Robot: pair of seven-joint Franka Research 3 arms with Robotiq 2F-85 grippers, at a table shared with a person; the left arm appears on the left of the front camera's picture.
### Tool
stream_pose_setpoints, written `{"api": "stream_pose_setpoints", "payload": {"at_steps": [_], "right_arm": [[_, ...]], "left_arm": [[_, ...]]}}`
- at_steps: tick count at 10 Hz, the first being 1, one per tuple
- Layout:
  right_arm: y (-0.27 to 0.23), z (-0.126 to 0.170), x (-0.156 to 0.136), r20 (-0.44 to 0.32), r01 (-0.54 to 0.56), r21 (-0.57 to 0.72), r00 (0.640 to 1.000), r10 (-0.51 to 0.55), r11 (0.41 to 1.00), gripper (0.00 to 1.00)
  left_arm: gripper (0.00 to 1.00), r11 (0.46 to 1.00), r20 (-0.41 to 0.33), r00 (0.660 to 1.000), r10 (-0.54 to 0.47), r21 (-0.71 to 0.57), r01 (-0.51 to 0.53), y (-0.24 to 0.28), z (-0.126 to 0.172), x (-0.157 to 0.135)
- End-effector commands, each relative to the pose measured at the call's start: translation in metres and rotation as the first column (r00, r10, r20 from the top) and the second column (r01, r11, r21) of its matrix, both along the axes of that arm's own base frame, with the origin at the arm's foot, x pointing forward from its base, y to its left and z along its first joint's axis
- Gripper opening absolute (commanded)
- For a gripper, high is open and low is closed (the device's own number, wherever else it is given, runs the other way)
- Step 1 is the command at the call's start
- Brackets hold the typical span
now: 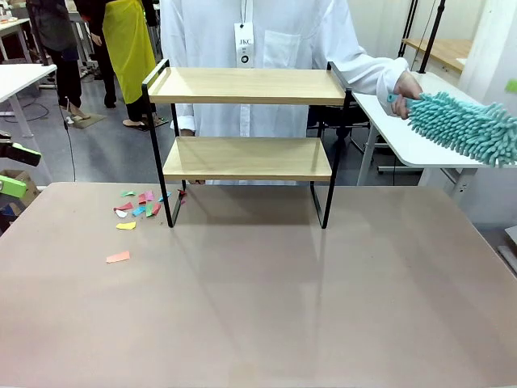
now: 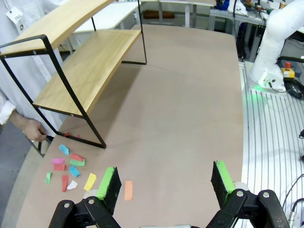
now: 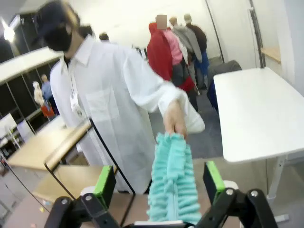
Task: Clean the shelf.
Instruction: Hand the Duster back to the human.
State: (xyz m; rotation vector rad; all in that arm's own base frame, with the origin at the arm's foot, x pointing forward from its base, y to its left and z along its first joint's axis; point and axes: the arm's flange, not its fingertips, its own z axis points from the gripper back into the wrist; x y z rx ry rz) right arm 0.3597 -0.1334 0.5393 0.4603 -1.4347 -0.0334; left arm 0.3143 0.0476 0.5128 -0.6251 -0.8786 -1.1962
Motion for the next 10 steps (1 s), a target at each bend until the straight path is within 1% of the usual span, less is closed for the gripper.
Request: {"api": "stream_pose_setpoints", "payload": {"at_steps": [1,2,3,4,5,6,7,10], "right_arm": [[-0.028,0.034,0.0,0.039,0.04,0.144,0.998,-0.046,0.989,1.0],[-0.05,0.05,0.001,0.051,0.071,0.226,0.995,-0.085,0.972,1.0],[-0.069,0.059,0.001,0.054,0.093,0.292,0.992,-0.113,0.952,1.0],[-0.086,0.062,-0.001,0.053,0.112,0.35,0.989,-0.139,0.93,1.0],[-0.097,0.062,0.0,0.05,0.119,0.375,0.988,-0.148,0.92,1.0],[-0.105,0.06,0.003,0.027,0.138,0.394,0.986,-0.162,0.909,1.0],[-0.091,0.063,-0.009,0.047,0.133,0.324,0.987,-0.156,0.937,1.0],[-0.091,0.063,-0.009,0.047,0.133,0.324,0.987,-0.156,0.937,1.0]], "left_arm": [[1.0,1.0,0.027,1.0,-0.011,-0.026,0.012,-0.001,0.0,0.002],[1.0,1.0,0.027,1.0,-0.011,-0.026,0.012,-0.001,0.0,0.002],[1.0,1.0,0.027,1.0,-0.011,-0.026,0.012,-0.001,0.0,0.002],[1.0,1.0,0.027,1.0,-0.011,-0.026,0.012,-0.001,0.0,0.002],[1.0,1.0,0.027,1.0,-0.011,-0.026,0.012,-0.001,0.0,0.002],[1.0,1.0,0.027,1.0,-0.011,-0.026,0.012,-0.001,0.0,0.002],[1.0,1.0,0.027,1.0,-0.011,-0.026,0.012,-0.001,0.0,0.002],[1.0,1.0,0.027,1.0,-0.011,-0.026,0.012,-0.001,0.0,0.002]]}}
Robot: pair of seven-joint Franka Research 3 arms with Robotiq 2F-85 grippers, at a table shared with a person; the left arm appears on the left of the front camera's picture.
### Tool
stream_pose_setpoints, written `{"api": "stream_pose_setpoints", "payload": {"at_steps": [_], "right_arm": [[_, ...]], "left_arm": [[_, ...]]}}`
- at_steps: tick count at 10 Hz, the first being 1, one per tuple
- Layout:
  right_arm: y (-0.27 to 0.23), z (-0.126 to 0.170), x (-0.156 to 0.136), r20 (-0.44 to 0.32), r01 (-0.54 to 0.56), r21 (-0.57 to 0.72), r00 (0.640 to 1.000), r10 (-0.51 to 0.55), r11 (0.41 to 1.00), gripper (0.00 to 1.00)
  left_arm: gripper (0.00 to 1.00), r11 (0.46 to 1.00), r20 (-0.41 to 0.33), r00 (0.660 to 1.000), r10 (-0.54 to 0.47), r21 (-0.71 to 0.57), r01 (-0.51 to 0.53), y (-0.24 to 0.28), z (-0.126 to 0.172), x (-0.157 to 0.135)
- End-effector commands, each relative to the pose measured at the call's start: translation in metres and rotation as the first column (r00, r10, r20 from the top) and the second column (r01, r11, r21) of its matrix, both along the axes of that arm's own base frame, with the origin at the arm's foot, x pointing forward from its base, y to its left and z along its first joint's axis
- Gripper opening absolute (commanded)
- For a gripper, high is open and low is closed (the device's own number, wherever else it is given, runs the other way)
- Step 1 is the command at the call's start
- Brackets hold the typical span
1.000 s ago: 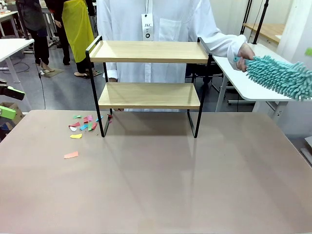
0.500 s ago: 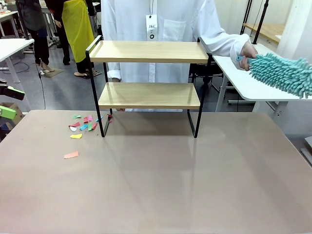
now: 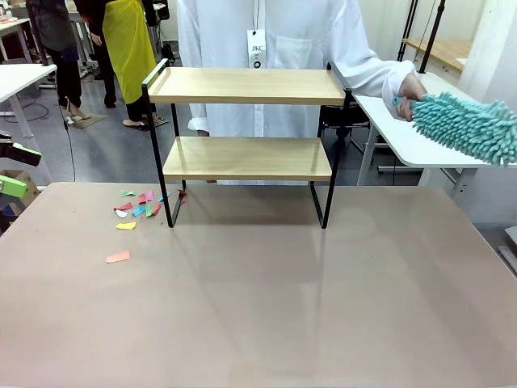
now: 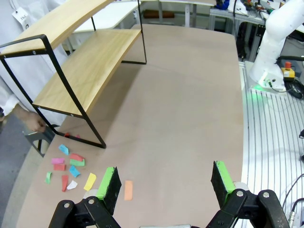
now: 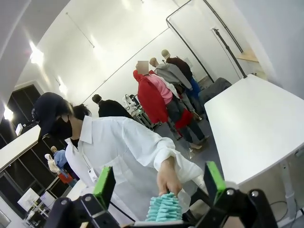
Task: Clean the shelf.
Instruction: Hand the Duster back to the human.
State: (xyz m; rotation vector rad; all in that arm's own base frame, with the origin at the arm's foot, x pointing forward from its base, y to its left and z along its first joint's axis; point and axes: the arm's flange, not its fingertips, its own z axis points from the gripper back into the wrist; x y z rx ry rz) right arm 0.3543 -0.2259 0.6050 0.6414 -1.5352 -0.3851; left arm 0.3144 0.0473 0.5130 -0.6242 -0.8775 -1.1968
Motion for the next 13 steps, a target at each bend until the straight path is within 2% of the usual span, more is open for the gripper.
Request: {"api": "stream_pose_setpoints", "payload": {"at_steps": [1,13], "right_arm": [[0.0018,-0.0028,-0.0033,0.001,0.005,-0.015,1.0,-0.005,1.0,1.0],[0.0018,-0.0028,-0.0033,0.001,0.005,-0.015,1.0,-0.005,1.0,1.0]], "left_arm": [[1.0,1.0,0.027,1.0,-0.011,-0.027,0.012,-0.0011,-0.0001,0.002],[1.0,1.0,0.027,1.0,-0.011,-0.027,0.012,-0.0011,-0.0001,0.002]]}}
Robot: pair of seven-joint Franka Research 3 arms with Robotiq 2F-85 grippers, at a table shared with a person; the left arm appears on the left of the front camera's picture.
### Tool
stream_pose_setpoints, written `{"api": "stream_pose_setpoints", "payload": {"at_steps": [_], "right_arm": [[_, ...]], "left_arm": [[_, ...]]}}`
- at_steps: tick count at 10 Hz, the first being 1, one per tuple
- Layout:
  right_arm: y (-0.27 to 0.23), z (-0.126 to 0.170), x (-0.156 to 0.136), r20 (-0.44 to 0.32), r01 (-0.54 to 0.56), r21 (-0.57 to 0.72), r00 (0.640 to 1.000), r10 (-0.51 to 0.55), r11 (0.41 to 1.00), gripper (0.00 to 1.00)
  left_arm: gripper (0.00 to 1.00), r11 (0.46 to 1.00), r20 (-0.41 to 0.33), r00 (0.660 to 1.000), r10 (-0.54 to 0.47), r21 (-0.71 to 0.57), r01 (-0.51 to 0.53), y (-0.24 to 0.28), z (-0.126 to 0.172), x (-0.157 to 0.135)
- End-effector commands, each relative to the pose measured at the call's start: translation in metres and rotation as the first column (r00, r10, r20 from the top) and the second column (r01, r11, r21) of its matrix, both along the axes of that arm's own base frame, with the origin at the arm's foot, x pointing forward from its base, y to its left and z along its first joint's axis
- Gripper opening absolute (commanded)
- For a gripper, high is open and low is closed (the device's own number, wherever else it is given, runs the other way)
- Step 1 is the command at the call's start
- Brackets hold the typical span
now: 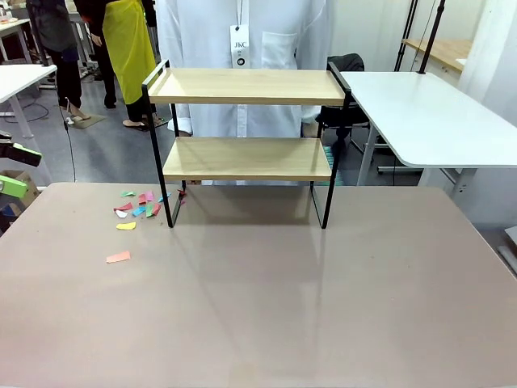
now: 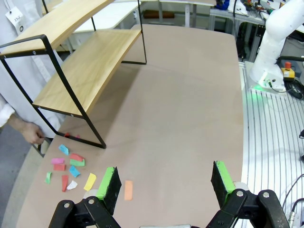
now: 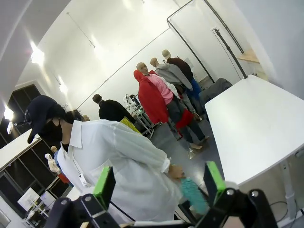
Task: Clean the shelf.
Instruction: Hand the Duster back to the human.
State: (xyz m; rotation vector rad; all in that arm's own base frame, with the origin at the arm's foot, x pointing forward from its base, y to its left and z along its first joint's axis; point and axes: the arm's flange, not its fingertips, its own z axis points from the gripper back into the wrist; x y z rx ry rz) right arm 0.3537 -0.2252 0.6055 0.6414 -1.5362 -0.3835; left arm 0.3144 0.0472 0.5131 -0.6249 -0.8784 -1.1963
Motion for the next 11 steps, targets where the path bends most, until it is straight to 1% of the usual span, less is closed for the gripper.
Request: {"api": "stream_pose_setpoints", "payload": {"at_steps": [1,11], "right_arm": [[0.001,-0.0033,-0.0027,-0.001,0.006,-0.014,1.0,-0.006,1.0,1.0],[0.001,-0.0033,-0.0027,-0.001,0.006,-0.014,1.0,-0.006,1.0,1.0]], "left_arm": [[1.0,1.0,0.027,1.0,-0.011,-0.026,0.012,-0.001,-0.0001,0.0019],[1.0,1.0,0.027,1.0,-0.011,-0.026,0.012,-0.001,-0.0001,0.0019]]}}
